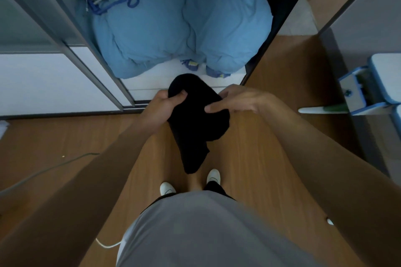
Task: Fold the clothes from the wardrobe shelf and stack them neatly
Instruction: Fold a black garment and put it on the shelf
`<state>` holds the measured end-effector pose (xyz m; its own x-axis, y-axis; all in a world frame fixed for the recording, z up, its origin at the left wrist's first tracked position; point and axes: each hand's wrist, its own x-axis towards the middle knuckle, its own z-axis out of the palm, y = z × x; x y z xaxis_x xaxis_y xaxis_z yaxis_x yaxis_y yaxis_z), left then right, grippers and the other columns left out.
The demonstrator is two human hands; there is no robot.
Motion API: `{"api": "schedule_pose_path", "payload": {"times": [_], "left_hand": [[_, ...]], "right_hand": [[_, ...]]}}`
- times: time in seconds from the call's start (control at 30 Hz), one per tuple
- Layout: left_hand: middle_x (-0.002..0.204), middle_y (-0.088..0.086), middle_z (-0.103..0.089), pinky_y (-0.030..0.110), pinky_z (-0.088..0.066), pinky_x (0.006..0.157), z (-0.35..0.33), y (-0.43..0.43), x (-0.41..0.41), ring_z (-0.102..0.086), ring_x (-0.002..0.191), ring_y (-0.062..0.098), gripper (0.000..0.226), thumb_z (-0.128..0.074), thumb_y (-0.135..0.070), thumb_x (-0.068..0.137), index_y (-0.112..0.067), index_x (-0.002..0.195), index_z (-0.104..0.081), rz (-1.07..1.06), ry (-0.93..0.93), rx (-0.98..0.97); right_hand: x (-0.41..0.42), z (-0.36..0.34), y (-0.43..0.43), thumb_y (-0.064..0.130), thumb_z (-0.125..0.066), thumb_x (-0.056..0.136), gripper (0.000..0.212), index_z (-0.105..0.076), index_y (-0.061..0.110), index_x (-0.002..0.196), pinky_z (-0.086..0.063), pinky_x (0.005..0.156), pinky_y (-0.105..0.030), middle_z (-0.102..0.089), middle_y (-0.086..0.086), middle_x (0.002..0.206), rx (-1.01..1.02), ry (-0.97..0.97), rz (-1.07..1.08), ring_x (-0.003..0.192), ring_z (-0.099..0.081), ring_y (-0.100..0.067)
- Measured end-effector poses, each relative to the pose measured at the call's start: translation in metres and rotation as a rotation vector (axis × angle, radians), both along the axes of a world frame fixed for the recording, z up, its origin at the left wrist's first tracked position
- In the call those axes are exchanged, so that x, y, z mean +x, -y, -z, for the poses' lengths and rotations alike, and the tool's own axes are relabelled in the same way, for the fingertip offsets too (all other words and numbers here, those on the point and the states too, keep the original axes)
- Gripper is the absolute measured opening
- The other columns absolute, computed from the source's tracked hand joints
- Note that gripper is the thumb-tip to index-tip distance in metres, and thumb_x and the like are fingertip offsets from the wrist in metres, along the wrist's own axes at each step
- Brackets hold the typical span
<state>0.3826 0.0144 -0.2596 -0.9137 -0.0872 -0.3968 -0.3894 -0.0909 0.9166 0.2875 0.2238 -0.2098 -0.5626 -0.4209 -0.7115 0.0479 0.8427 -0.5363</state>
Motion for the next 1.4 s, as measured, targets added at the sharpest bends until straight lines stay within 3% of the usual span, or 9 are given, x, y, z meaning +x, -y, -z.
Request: {"api": "schedule_pose_path", "payload": {"times": [0.17, 0.37, 0.47, 0.6, 0.7, 0.8, 0.93, 1.2, 1.4], "left_hand": [[0.1, 0.007, -0.077, 0.021, -0.056, 0.074, 0.002, 0.013, 0.003, -0.073, 0.096, 0.022, 0.027, -0.066, -0.034, 0.094, -0.01, 0.104, -0.075, -0.053, 0.131, 0.079], [0.12, 0.008, -0.072, 0.028, -0.058, 0.079, -0.009, 0.014, 0.008, -0.069, 0.111, 0.024, 0.043, -0.069, -0.039, 0.089, -0.013, 0.124, -0.067, 0.027, 0.227, 0.331], [0.122, 0.008, -0.071, 0.029, -0.059, 0.077, -0.025, 0.008, 0.001, -0.069, 0.11, 0.023, 0.039, -0.066, -0.043, 0.09, -0.016, 0.118, -0.073, -0.023, 0.221, 0.478], [0.116, 0.004, -0.074, 0.03, -0.059, 0.075, -0.044, 0.001, -0.008, -0.071, 0.106, 0.021, 0.03, -0.062, -0.044, 0.093, -0.021, 0.098, -0.081, -0.063, 0.183, 0.542], [0.117, 0.007, -0.073, 0.032, -0.06, 0.076, -0.05, 0.004, -0.015, -0.07, 0.107, 0.024, 0.033, -0.064, -0.043, 0.093, -0.017, 0.108, -0.077, -0.116, 0.192, 0.547], [0.119, 0.008, -0.072, 0.036, -0.058, 0.086, -0.049, 0.01, -0.018, -0.07, 0.109, 0.025, 0.042, -0.06, -0.043, 0.096, -0.014, 0.127, -0.062, -0.169, 0.211, 0.535], [0.121, 0.012, -0.071, 0.038, -0.058, 0.086, -0.044, 0.016, -0.016, -0.069, 0.11, 0.028, 0.047, -0.056, -0.045, 0.097, -0.011, 0.13, -0.06, -0.223, 0.231, 0.555], [0.12, 0.01, -0.072, 0.033, -0.058, 0.081, -0.039, 0.027, -0.021, -0.07, 0.107, 0.025, 0.041, -0.061, -0.045, 0.094, -0.012, 0.116, -0.073, -0.165, 0.233, 0.452], [0.138, 0.005, -0.061, 0.029, -0.053, 0.095, -0.023, 0.034, -0.007, -0.057, 0.128, 0.022, 0.046, -0.062, -0.052, 0.091, -0.023, 0.125, -0.07, 0.028, 0.088, 0.561]], "right_hand": [[0.001, 0.013, -0.003, 0.015, -0.073, 0.081, 0.006, -0.072, 0.015, 0.087, -0.05, 0.054, -0.016, -0.073, -0.003, 0.08, -0.138, -0.082, 0.175, 0.068, -0.067, -0.011], [-0.023, 0.008, -0.01, 0.04, -0.073, 0.086, 0.035, -0.071, 0.014, 0.11, -0.059, 0.076, -0.024, -0.078, 0.001, 0.097, -0.726, -0.046, 0.991, 0.09, -0.074, -0.013], [-0.005, 0.033, -0.012, 0.065, -0.066, 0.082, 0.063, -0.065, 0.019, 0.125, -0.053, 0.095, -0.037, -0.074, -0.001, 0.115, -0.671, 0.178, 0.938, 0.107, -0.07, -0.02], [0.036, 0.072, -0.003, 0.083, -0.055, 0.075, 0.08, -0.06, 0.025, 0.13, -0.055, 0.069, -0.032, -0.071, 0.002, 0.107, -0.751, 0.53, 0.869, 0.097, -0.067, -0.021], [0.047, 0.075, 0.007, 0.086, -0.045, 0.076, 0.075, -0.061, 0.036, 0.129, -0.048, 0.094, -0.038, -0.067, 0.002, 0.13, -0.945, 0.65, 0.92, 0.119, -0.061, -0.018], [0.046, 0.064, 0.01, 0.083, -0.056, 0.074, 0.104, -0.027, 0.027, 0.156, -0.018, 0.122, -0.05, -0.031, -0.014, 0.16, -1.118, 0.722, 0.938, 0.147, -0.029, -0.034], [0.046, 0.047, 0.016, 0.047, -0.081, 0.076, 0.061, -0.058, 0.031, 0.13, -0.05, 0.101, -0.029, -0.065, 0.002, 0.133, -0.928, 0.34, 0.571, 0.126, -0.059, -0.015], [0.052, 0.032, 0.034, 0.023, -0.081, 0.082, 0.035, -0.065, 0.032, 0.112, -0.052, 0.077, -0.01, -0.075, 0.021, 0.099, -0.76, 0.063, 0.473, 0.097, -0.069, 0.002], [0.049, 0.017, 0.042, 0.025, -0.082, 0.08, 0.047, -0.066, 0.017, 0.123, -0.058, 0.085, -0.027, -0.074, 0.001, 0.109, -0.774, 0.057, 0.701, 0.098, -0.072, -0.011]]}}
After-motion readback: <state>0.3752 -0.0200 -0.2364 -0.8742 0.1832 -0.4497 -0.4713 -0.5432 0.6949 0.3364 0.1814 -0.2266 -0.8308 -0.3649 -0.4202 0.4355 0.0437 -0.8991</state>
